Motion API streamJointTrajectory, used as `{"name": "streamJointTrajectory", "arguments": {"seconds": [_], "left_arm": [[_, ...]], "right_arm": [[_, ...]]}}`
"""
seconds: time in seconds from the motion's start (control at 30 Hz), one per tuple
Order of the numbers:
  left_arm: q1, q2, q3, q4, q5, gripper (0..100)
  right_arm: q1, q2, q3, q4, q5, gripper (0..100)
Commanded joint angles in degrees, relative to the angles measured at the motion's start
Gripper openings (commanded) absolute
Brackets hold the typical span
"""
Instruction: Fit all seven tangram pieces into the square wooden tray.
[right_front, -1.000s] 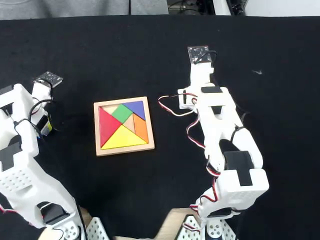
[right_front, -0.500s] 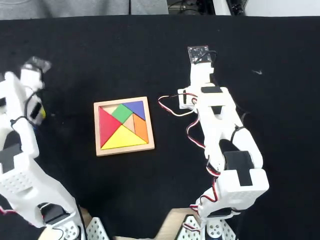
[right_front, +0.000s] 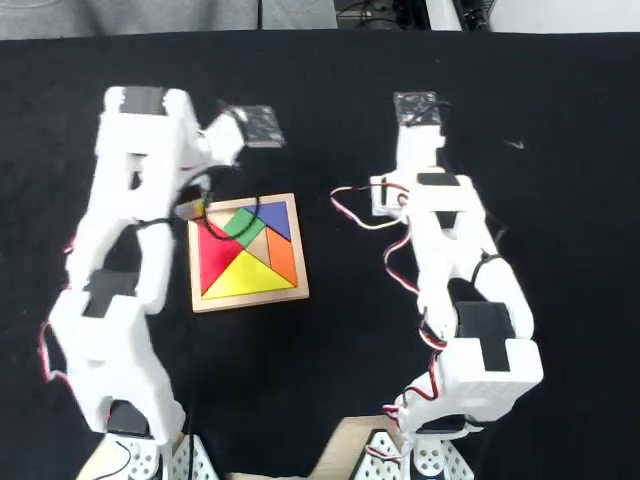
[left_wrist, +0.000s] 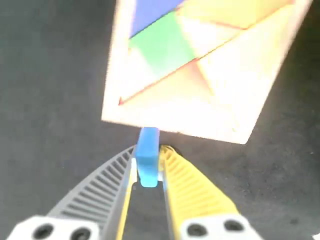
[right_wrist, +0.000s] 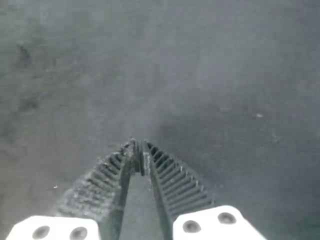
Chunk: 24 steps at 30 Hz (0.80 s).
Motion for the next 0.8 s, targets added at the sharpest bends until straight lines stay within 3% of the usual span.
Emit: {"name": "streamJointTrajectory", "arguments": {"seconds": [0.0, 0.53, 0.77], "left_arm": [[4.3, 4.0, -4.3, -3.5, -2.2, 3], [2.9, 21.2, -17.2, -4.0, -2.9, 3], [1.1, 21.7, -19.6, 1.2, -5.7, 3]], "right_arm": [[2.3, -0.4, -4.2, -0.4, 0.2, 1.1], [2.6, -0.4, -3.8, -2.7, 0.4, 1.1], [2.5, -0.4, -3.8, -2.7, 0.5, 1.1]]}}
